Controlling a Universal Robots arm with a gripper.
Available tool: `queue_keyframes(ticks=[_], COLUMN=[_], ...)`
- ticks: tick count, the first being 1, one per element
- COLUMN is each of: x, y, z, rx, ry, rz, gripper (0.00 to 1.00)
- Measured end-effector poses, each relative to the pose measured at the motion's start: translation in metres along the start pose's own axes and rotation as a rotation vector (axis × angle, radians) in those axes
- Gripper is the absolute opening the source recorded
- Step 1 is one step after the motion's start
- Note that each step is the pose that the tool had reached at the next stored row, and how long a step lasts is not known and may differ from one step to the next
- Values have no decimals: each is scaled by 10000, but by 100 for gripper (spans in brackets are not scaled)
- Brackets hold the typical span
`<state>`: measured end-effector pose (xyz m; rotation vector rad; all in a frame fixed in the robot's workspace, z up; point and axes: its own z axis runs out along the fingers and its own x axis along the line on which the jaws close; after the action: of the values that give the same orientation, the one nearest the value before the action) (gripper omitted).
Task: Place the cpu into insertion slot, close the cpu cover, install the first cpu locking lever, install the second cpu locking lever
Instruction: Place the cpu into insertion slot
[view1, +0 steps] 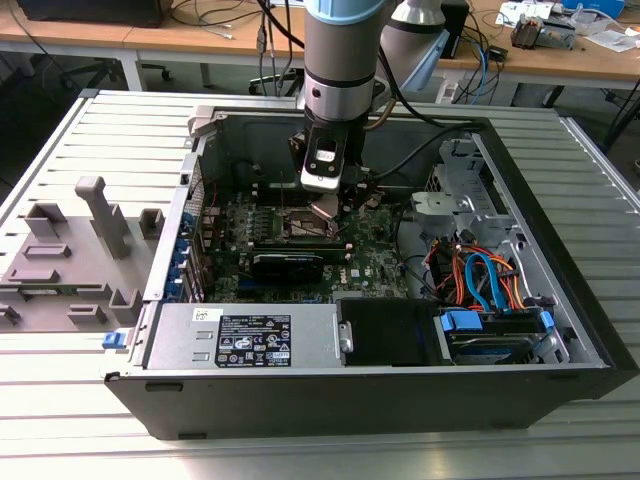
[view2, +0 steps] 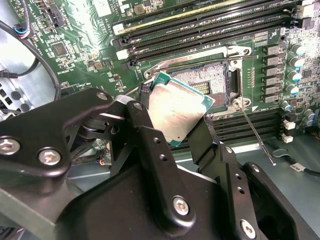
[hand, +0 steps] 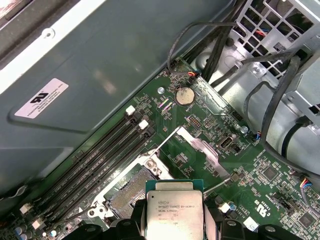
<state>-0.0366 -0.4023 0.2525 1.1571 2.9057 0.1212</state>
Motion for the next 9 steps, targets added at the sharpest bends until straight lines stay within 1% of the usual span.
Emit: queue_keyframes(ticks=[9], x=[0], y=[0], z=[1], rx=[-1], ry=[-4], rz=[49], gripper=[55])
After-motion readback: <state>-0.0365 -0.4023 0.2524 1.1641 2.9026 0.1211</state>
